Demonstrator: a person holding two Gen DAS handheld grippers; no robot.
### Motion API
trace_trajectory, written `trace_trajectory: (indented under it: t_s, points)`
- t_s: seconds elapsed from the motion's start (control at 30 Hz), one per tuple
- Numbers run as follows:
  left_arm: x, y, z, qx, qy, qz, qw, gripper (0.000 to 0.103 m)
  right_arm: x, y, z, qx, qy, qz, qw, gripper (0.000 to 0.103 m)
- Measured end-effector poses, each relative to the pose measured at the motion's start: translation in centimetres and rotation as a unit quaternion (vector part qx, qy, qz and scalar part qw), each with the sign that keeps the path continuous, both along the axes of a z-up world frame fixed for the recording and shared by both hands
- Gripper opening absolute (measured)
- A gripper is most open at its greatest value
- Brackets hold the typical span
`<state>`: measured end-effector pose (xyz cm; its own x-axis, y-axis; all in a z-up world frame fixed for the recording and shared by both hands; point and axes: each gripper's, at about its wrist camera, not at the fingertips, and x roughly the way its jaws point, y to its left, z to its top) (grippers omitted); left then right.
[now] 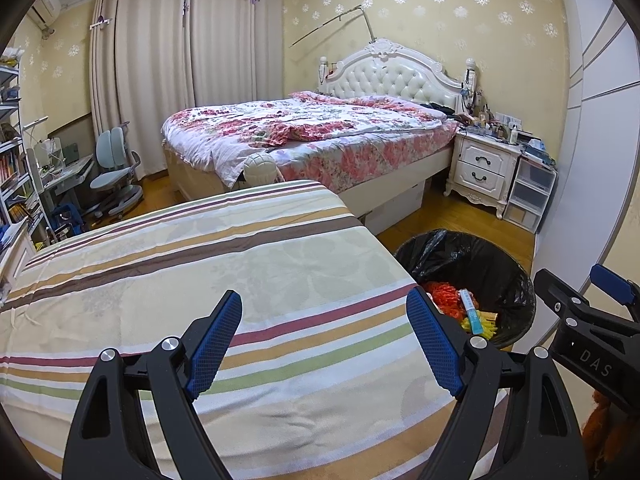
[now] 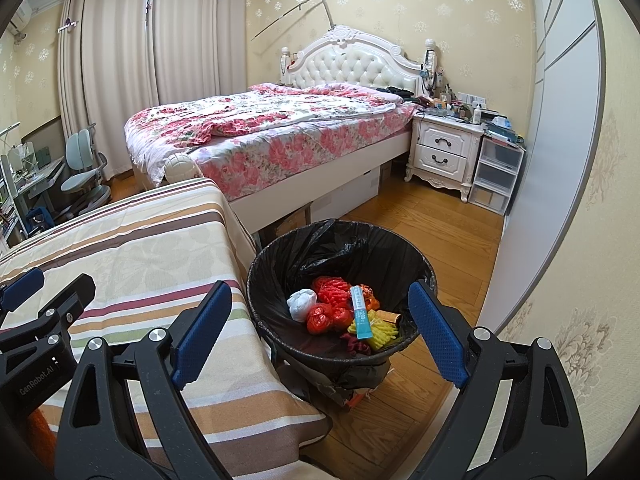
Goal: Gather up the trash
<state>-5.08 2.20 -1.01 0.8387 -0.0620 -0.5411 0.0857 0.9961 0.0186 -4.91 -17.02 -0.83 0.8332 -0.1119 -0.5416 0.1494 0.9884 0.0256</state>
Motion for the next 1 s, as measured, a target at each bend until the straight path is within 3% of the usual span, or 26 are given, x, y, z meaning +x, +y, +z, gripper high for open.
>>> trace_trajectory:
  t_s: [0.4, 0.7, 1.0]
  points:
    - [0.6, 0.8, -0.2, -0.016, 0.015, 0.0, 0.9998, 0.082, 0.0, 0.0, 0.0, 0.0, 0.0, 0.0, 1.0, 0.088]
    - [0.4, 0.9, 0.1, -0.002, -0.001, 0.0, 1.0, 0.082, -0.1, 0.1, 0.0, 0.0, 0.001, 0.002, 1.0, 0.088]
    - [1.7, 3.8, -0.7, 0.001, 0.028, 0.034, 0.999, 0.082, 0.8, 2.4, -1.0, 0.002, 0.017, 0.03, 0.999, 0.088]
